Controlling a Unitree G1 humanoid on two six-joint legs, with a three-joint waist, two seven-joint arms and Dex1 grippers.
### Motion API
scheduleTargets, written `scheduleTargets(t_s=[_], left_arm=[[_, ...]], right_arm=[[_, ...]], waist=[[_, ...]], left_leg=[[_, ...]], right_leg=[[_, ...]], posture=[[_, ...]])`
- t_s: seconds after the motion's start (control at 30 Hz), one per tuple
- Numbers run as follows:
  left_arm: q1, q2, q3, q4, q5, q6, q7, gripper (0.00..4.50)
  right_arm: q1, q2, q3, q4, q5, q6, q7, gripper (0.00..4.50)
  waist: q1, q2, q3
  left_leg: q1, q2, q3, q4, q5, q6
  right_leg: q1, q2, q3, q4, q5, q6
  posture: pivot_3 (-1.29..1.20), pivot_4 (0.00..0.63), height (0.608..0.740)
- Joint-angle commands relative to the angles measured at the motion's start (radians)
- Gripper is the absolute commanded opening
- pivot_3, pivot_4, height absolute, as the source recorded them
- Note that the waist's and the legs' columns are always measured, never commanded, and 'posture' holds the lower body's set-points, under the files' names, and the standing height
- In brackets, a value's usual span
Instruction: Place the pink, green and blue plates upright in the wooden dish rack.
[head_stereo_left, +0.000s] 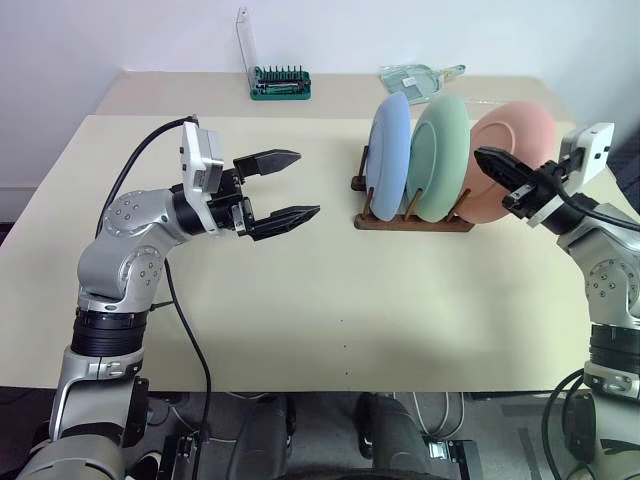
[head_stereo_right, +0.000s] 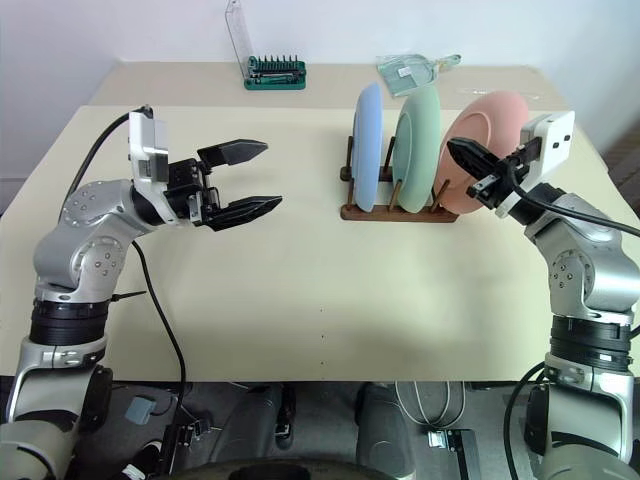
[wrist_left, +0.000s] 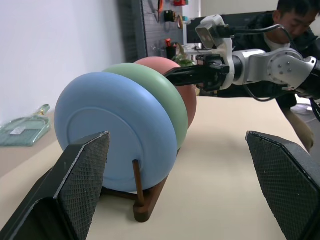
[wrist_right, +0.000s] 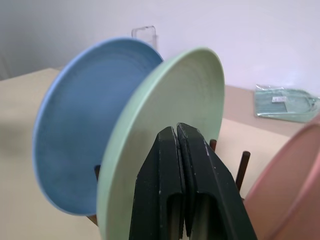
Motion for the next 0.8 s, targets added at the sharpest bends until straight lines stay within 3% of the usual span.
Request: scheduleTargets(t_s=[0.03, 0.2, 0.5, 0.8], left_arm=[[-0.02, 0.003, 0.012, -0.012, -0.005, -0.009, -0.004, 4.5], [-0.018, 0.0, 0.011, -0.007, -0.001, -0.015, -0.005, 4.5], [-0.017, -0.006, 0.014, -0.014, -0.006, -0.013, -0.003, 4.5], [-0.021, -0.007, 0.013, -0.005, -0.006, -0.015, -0.01, 4.5]], right_arm=[[-0.035, -0.018, -0.056, -0.046, 0.038, 0.004, -0.016, 0.03], [-0.072, -0.028, -0.105, 0.023, 0.024, -0.036, -0.038, 0.03], [-0.115, -0.096, -0.13, 0.318, -0.24, -0.301, -0.255, 0.03], [-0.092, -0.066, -0.142, 0.362, -0.213, -0.3, -0.278, 0.03]], waist=[[0.0, 0.0, 0.0], [0.001, 0.0, 0.0], [0.001, 0.0, 0.0], [-0.01, 0.0, 0.0]], left_leg=[[0.0, 0.0, 0.0, 0.0, 0.0, 0.0], [0.0, 0.0, 0.0, 0.0, 0.0, 0.0], [0.0, 0.0, 0.0, 0.0, 0.0, 0.0], [0.0, 0.0, 0.0, 0.0, 0.0, 0.0]], right_leg=[[0.0, 0.0, 0.0, 0.0, 0.0, 0.0], [0.0, 0.0, 0.0, 0.0, 0.0, 0.0], [0.0, 0.0, 0.0, -0.001, 0.0, 0.0], [0.0, 0.0, 0.0, 0.0, 0.0, 0.0]], posture=[[0.0, 0.15, 0.724], [0.0, 0.15, 0.724], [0.0, 0.15, 0.724], [0.0, 0.15, 0.724]])
